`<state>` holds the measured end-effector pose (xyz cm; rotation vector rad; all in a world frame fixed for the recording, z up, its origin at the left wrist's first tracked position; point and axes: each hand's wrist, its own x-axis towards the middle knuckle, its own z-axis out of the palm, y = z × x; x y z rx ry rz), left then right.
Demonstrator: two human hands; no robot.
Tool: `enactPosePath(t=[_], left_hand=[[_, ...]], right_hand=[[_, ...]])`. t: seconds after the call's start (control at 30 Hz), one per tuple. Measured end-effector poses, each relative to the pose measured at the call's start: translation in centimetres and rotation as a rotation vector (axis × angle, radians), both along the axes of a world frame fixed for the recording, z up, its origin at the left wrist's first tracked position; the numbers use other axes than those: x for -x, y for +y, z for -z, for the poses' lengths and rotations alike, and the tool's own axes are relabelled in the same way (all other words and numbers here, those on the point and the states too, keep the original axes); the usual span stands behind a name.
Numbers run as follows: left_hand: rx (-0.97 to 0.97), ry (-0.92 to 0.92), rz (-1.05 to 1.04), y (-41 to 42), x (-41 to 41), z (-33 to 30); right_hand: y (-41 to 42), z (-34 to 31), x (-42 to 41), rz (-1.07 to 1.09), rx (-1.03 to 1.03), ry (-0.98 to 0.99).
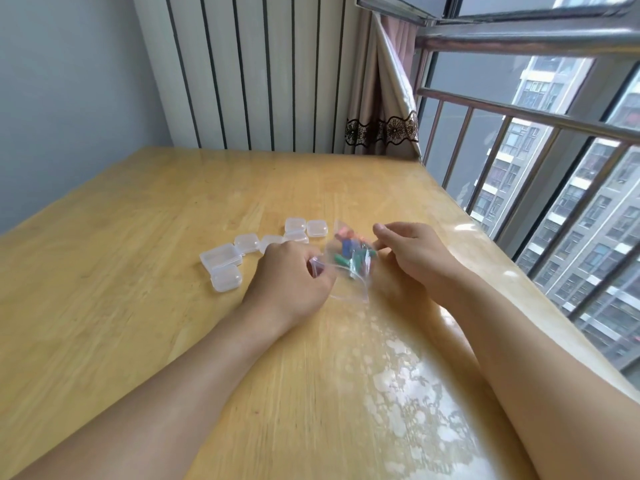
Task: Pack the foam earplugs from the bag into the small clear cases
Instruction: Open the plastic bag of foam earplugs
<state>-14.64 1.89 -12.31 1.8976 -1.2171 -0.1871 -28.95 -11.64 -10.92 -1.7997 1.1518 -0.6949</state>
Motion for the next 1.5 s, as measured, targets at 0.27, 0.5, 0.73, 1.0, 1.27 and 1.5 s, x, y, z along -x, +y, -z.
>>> enactPosePath(t=[0.27, 0.5, 0.73, 1.0, 1.27, 1.5], left_hand=[[-0.026, -0.014, 0.033, -0.1, -0.9, 0.5], [-0.003, 0.033, 0.028, -0.2, -1.1, 0.9], [0.046, 0.158, 0.047, -0.3, -1.2, 0.9], [0.063, 0.302, 0.087, -0.3, -1.1, 0.9], [0.066, 0.340, 0.104, -0.3, -1.0, 1.0], [0.076, 0.340, 0.134, -0.5, -1.2, 1.2]], right_hand=[[-0.4, -0.3, 0.7, 0.035, 0.022, 0.114], [-0.3, -0.5, 0.9, 0.052, -0.069, 0.002], [-0.8, -0.7, 1.9, -0.028, 0.133, 0.292], [-0.2, -1.0, 1.5, 0.006, -0.018, 0.171], [-0.7, -0.9, 1.6, 0.150, 0.256, -0.263], [-1.2, -0.5, 1.7, 0.162, 0.360, -0.271]])
